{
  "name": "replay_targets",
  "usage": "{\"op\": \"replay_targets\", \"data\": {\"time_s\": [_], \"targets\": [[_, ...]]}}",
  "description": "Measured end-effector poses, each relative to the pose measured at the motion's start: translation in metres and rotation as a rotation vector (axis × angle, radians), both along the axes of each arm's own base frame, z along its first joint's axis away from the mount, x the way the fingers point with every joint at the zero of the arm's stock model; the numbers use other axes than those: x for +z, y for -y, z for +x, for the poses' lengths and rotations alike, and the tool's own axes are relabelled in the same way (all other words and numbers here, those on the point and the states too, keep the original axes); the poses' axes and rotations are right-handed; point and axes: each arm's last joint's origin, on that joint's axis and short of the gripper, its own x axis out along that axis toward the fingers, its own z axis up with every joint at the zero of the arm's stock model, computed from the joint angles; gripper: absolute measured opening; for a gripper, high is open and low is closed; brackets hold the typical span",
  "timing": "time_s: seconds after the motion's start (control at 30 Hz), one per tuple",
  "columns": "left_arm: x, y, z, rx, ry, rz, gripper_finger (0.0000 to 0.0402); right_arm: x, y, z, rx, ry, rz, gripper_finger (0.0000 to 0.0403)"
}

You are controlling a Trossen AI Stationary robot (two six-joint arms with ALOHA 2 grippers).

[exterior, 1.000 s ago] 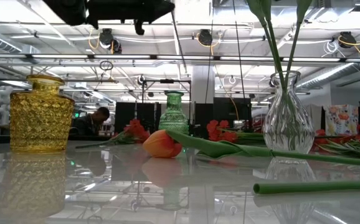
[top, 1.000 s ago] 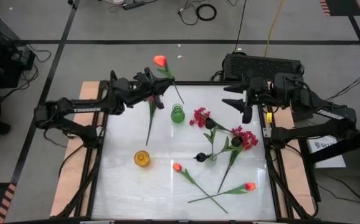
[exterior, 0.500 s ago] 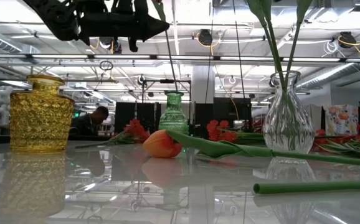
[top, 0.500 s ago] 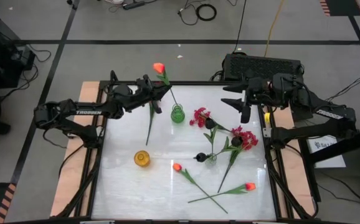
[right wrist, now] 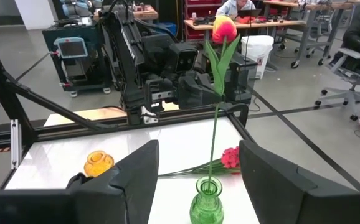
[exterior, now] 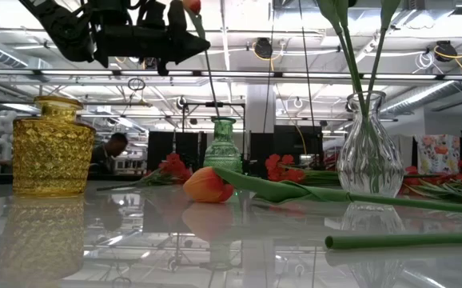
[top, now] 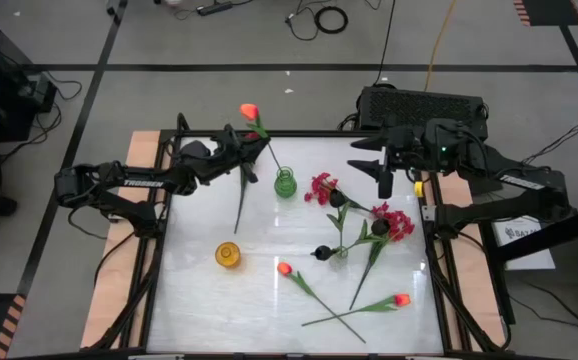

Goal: Sort flowers into vase by color
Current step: Put the top orange flower into the green vase

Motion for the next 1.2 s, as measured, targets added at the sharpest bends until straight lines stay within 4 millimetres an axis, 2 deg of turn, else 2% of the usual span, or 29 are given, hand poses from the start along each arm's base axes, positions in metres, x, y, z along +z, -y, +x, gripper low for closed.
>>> {"op": "replay_targets", "data": {"time_s": [0.23, 0.93, 1.03, 1.2], "targets": [[-0.004, 0.000, 0.000, 0.018, -0.023, -0.013, 0.0037, 0.000, 0.001, 0.004, 0.001, 0.009, -0.006, 0.0212], [-0.015, 0.001, 0.002, -0.033, -0.134, -0.045, 0.0044, 0.001, 0.001, 0.003, 0.001, 0.012, -0.006, 0.0212], [-0.018, 0.000, 0.002, -0.033, -0.164, -0.058, 0.0062, 0.001, 0.001, 0.003, 0.001, 0.012, -0.006, 0.0212], [-0.019, 0.000, 0.002, -0.037, -0.167, -0.084, 0.0116, 0.001, 0.001, 0.003, 0.001, 0.012, -0.006, 0.0212]]}}
